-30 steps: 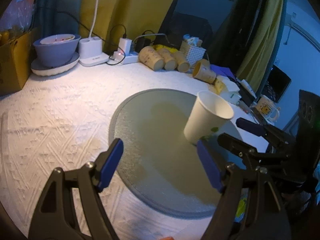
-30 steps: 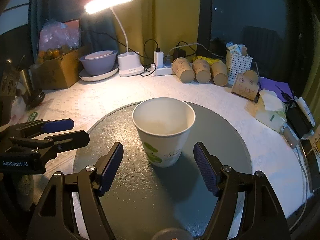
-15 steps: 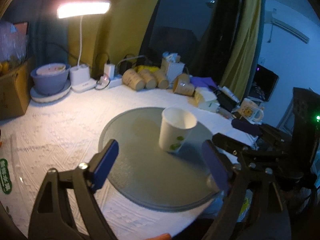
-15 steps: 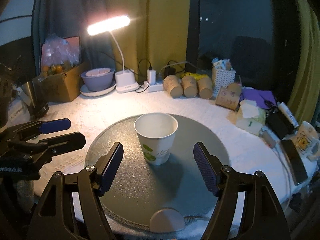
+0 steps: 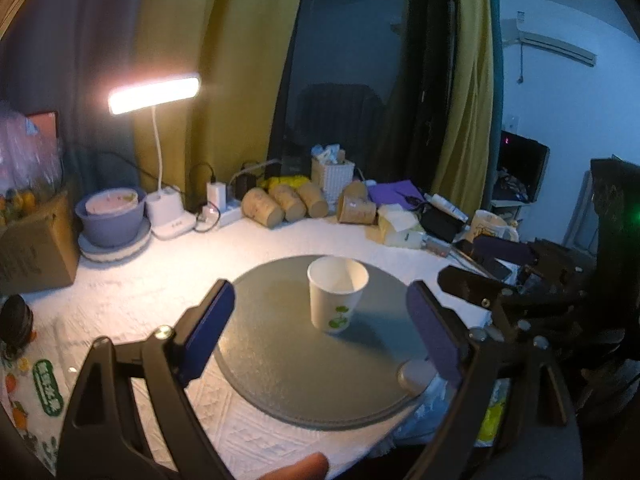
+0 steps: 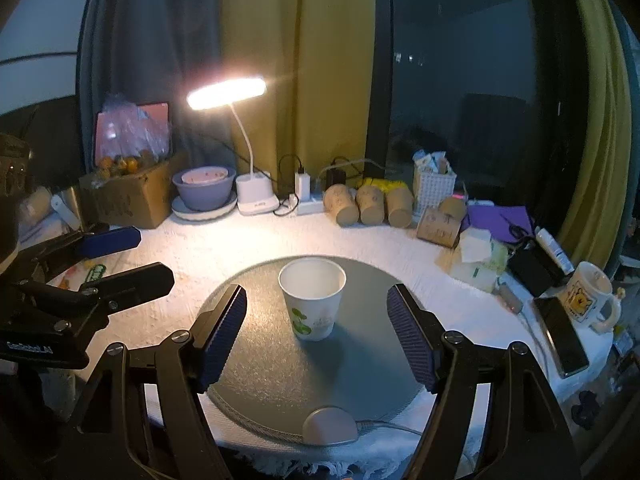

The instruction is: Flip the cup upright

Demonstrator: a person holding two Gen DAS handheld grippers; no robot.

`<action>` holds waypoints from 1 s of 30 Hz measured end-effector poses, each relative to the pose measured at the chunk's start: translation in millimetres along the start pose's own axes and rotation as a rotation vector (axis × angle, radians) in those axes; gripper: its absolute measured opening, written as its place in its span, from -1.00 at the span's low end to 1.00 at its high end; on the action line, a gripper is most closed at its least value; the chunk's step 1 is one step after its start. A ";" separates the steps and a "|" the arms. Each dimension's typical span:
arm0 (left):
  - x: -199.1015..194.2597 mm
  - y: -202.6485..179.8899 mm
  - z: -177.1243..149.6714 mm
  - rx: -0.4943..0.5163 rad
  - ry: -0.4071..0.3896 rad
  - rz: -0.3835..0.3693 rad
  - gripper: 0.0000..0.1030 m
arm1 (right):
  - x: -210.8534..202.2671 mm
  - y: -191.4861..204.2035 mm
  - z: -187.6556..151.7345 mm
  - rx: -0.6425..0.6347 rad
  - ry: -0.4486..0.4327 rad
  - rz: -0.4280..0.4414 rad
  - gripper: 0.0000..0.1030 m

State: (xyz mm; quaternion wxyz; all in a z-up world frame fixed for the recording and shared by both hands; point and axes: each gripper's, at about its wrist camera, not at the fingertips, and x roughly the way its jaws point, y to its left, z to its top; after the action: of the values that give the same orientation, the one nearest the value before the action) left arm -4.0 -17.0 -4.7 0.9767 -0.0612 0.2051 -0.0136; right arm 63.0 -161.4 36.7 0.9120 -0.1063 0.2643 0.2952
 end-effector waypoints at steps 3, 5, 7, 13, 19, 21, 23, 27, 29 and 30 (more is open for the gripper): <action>-9.7 -5.4 5.9 0.016 -0.035 0.004 0.73 | -10.7 0.3 4.3 -0.005 -0.023 -0.002 0.47; -17.5 -8.9 8.9 0.027 -0.062 0.007 0.74 | -15.5 1.2 6.7 -0.006 -0.028 0.003 0.47; -24.1 -12.7 11.4 0.040 -0.085 0.019 0.76 | -20.2 2.0 9.0 -0.007 -0.040 0.004 0.47; -41.2 -21.4 16.9 0.074 -0.147 0.025 0.83 | -36.7 5.2 14.7 -0.014 -0.078 0.005 0.47; -55.3 -26.4 21.8 0.088 -0.197 0.022 0.83 | -52.3 6.0 21.7 -0.020 -0.115 -0.003 0.47; -60.1 -27.3 22.9 0.085 -0.210 0.022 0.83 | -57.0 6.2 22.7 -0.022 -0.123 -0.008 0.47; -64.2 -27.2 24.2 0.080 -0.224 0.021 0.83 | -62.4 5.5 24.8 -0.023 -0.135 -0.011 0.48; -68.8 -21.5 25.1 0.046 -0.241 0.013 0.83 | -66.6 4.7 26.4 -0.029 -0.144 -0.018 0.54; -69.3 -17.7 25.0 0.030 -0.241 0.020 0.83 | -67.0 3.5 25.3 -0.030 -0.144 -0.020 0.55; -68.9 -15.7 25.0 0.022 -0.239 0.022 0.83 | -67.1 2.9 25.1 -0.029 -0.145 -0.021 0.55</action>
State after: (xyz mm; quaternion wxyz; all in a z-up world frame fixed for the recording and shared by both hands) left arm -57.0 -26.1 47.5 0.9949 -0.0497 0.0878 0.0020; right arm 25.7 -182.6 94.1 0.9302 -0.1005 0.1919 0.2964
